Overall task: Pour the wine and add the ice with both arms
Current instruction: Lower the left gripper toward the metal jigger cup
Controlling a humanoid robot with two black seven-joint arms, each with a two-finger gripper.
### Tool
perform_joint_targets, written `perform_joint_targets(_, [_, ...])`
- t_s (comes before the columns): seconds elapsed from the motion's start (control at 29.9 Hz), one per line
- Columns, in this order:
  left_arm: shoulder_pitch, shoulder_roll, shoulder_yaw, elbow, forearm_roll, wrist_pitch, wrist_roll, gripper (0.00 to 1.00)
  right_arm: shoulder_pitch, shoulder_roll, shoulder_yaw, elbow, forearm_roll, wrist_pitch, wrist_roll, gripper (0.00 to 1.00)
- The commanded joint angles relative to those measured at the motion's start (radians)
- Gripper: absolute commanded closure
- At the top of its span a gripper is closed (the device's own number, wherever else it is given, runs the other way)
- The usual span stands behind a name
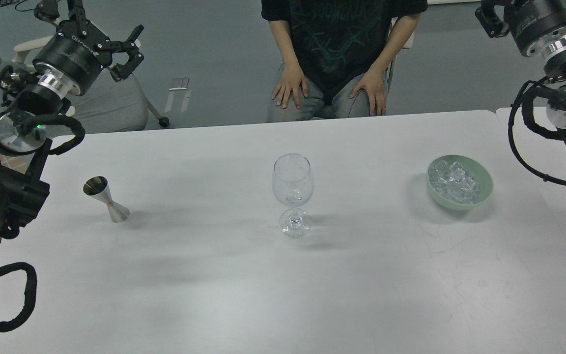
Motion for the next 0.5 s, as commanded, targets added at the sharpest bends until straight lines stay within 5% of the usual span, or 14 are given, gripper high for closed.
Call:
perform_joint_targets(0.0, [0.003,-0.003,0.001,0.000,0.000,0.003,-0.001,0.02,0.003,0.001,-0.001,-0.004,0.000,-0.001,0.000,0.00])
perform_joint_targets(0.47, [0.014,-0.010,-0.005,0.011,-0.006,0.002,-0.007,0.02,0.023,0.017,-0.029,-0.017,-0.003,-0.038,0.001,0.00])
